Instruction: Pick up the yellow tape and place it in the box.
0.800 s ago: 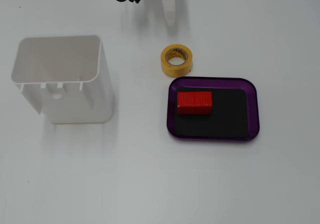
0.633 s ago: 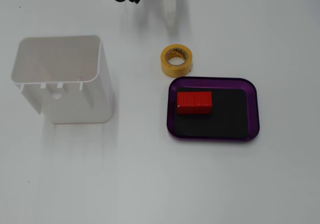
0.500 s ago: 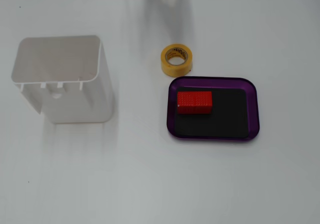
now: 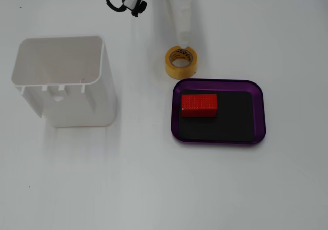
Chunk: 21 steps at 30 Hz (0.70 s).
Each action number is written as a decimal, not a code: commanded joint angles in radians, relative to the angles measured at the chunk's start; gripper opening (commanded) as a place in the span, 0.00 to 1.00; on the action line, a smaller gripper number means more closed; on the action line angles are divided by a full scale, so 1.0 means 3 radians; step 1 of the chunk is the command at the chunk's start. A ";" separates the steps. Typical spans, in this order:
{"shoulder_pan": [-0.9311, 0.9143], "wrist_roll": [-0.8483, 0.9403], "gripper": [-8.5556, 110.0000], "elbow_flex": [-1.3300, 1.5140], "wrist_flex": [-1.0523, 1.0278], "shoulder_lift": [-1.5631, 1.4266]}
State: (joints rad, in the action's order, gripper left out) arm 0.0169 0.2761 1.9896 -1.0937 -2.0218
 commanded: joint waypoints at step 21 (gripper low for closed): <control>-0.0005 0.0194 0.22 0.0762 0.0522 0.0082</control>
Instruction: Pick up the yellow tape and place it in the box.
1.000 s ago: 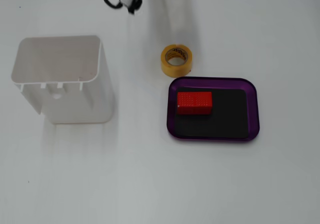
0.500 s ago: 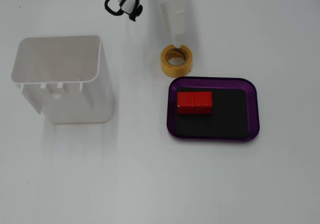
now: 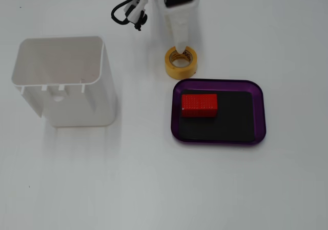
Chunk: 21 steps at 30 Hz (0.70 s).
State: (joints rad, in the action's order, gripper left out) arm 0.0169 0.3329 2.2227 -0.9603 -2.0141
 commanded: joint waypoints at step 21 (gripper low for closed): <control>0.0251 -0.0215 0.07 -0.0573 -0.0138 0.0271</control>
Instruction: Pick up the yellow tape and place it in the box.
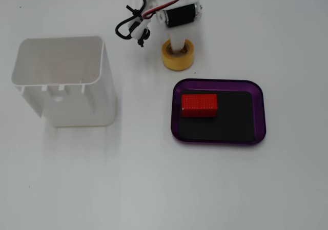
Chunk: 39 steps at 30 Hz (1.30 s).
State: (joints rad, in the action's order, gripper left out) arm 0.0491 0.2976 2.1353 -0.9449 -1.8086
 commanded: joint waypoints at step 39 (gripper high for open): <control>0.0619 -0.0251 0.07 -0.3140 -0.0383 0.1928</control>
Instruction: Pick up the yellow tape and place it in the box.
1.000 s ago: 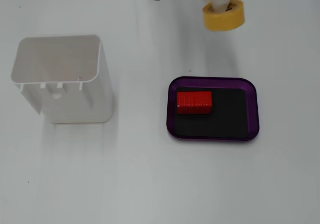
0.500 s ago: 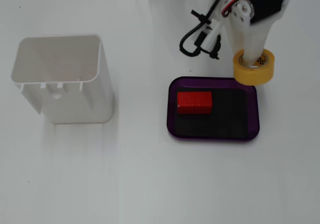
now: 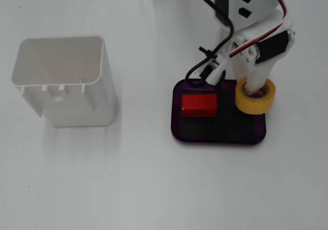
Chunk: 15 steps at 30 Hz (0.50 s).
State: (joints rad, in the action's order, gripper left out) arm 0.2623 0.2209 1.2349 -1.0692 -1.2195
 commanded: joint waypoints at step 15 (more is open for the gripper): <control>-0.0082 0.0005 0.07 -0.0133 -0.0159 -0.0082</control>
State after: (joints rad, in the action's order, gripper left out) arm 0.2316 0.2209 1.2349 -1.1045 -1.2195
